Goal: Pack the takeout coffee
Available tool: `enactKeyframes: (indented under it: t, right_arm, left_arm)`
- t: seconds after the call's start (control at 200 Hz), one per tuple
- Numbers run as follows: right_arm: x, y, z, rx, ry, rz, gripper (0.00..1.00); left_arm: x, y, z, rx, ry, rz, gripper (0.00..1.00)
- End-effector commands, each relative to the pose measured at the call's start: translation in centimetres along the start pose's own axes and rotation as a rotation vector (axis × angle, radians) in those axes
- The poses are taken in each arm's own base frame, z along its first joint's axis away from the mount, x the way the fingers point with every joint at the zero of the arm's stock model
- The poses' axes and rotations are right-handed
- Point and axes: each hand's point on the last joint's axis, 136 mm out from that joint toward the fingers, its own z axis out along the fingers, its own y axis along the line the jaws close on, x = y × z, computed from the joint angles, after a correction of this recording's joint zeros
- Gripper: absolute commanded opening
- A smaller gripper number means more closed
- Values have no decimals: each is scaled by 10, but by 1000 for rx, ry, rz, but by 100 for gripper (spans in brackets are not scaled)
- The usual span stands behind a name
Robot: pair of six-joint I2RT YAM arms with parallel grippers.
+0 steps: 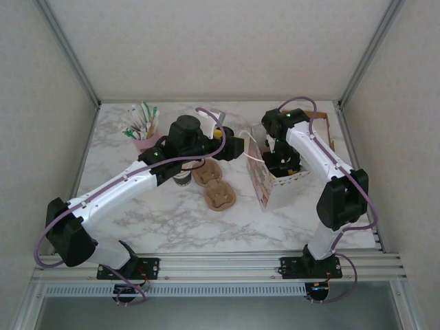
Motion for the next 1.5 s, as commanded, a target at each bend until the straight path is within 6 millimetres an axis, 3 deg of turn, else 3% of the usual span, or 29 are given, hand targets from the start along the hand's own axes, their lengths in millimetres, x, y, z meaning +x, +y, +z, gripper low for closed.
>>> enactKeyframes:
  t: [0.0,1.497]
  right_arm:
    - [4,-4,-1,12,30,15,70]
    - [2,-3,-2,-1,-2,12,69]
  left_arm:
    - [-3,-3,2,1,-12,5,100]
    - [-3,-4,3,6,-13,1,100]
